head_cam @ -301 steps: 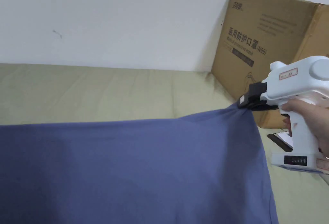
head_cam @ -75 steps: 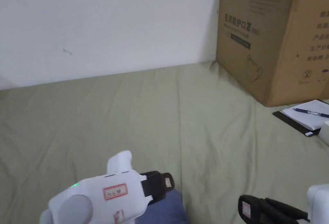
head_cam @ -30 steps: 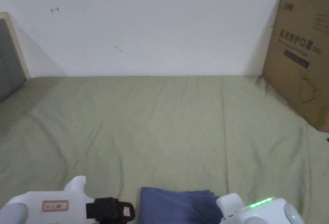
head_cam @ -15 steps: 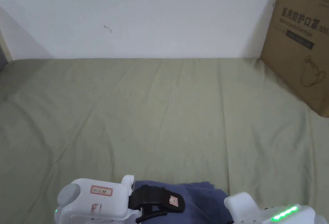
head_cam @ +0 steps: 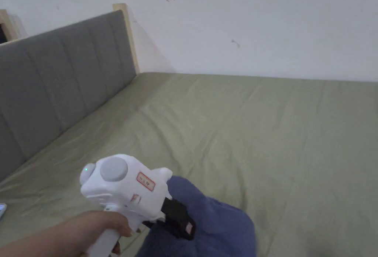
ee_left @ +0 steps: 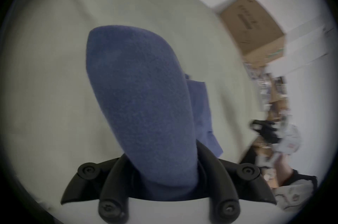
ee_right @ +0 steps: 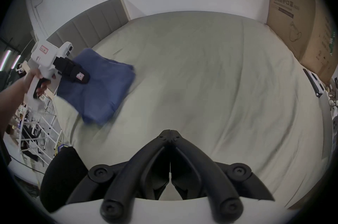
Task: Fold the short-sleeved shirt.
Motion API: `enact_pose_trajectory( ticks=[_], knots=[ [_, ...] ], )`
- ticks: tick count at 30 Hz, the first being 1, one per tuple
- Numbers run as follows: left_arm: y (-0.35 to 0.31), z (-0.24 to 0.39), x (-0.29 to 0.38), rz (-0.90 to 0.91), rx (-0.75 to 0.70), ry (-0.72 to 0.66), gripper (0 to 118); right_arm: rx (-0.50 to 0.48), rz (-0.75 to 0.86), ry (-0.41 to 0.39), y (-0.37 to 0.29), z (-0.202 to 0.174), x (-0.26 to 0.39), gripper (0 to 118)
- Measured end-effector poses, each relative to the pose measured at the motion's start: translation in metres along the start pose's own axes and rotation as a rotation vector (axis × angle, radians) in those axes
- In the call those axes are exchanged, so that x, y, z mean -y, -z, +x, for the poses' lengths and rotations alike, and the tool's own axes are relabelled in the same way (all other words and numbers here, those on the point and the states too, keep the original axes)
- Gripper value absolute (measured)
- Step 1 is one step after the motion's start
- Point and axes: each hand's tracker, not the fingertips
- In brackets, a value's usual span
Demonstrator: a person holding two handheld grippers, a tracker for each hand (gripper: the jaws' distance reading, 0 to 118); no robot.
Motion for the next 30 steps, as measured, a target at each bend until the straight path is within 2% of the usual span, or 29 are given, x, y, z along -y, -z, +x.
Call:
enact_pose_trajectory(
  ticks=[3, 7, 8, 9, 11, 12, 14, 17, 20, 21, 22, 23, 24, 25, 29, 30],
  knots=[
    [-0.043, -0.048, -0.01, -0.023, -0.274, -0.03, 17, -0.039, -0.033, -0.001, 0.003, -0.018, -0.001, 0],
    [-0.052, -0.08, -0.024, -0.016, -0.675, 0.097, 20, -0.066, -0.052, -0.045, 0.007, -0.037, -0.003, 0],
    [-0.048, -0.083, -0.025, -0.016, -0.735, 0.11, 24, -0.062, -0.056, -0.059, 0.008, -0.04, -0.004, 0],
    [-0.044, -0.087, -0.025, -0.018, -0.763, 0.133, 44, -0.053, -0.059, -0.069, 0.008, -0.042, -0.005, 0],
    [-0.045, -0.092, -0.022, 0.005, -0.766, 0.121, 94, -0.048, -0.059, -0.071, 0.006, -0.041, -0.007, 0],
    [-0.046, -0.109, -0.026, 0.015, -0.773, 0.097, 115, -0.048, -0.056, -0.068, 0.003, -0.039, -0.008, 0],
    [-0.059, -0.11, -0.023, 0.083, -0.744, 0.064, 116, -0.039, -0.037, -0.054, -0.004, -0.033, -0.011, 0],
    [-0.091, -0.09, -0.013, 0.213, -0.727, 0.043, 116, 0.024, 0.031, -0.024, -0.021, -0.017, -0.016, 0],
    [-0.111, -0.042, 0.011, 0.372, -0.52, 0.006, 116, 0.075, 0.123, 0.008, -0.048, -0.005, -0.02, 0],
    [-0.114, -0.023, 0.022, 0.408, -0.411, -0.019, 113, 0.09, 0.152, 0.021, -0.057, -0.002, -0.02, 0],
    [-0.114, -0.002, 0.037, 0.442, -0.292, -0.042, 104, 0.102, 0.176, 0.037, -0.067, 0.001, -0.02, 0],
    [-0.114, 0.016, 0.049, 0.478, -0.195, -0.042, 83, 0.107, 0.19, 0.052, -0.075, 0.004, -0.019, 0],
    [-0.112, 0.051, 0.068, 0.543, -0.119, -0.038, 32, 0.109, 0.204, 0.069, -0.083, 0.007, -0.019, 0],
    [-0.107, 0.076, 0.082, 0.584, -0.055, -0.026, 0, 0.109, 0.211, 0.086, -0.092, 0.009, -0.019, 0],
    [-0.1, 0.151, 0.12, 0.67, 0.064, 0.088, 0, 0.104, 0.24, 0.147, -0.13, 0.009, -0.02, 0],
    [-0.104, 0.171, 0.129, 0.713, 0.049, 0.126, 0, 0.121, 0.266, 0.159, -0.144, 0.006, -0.021, 0]
  ],
)
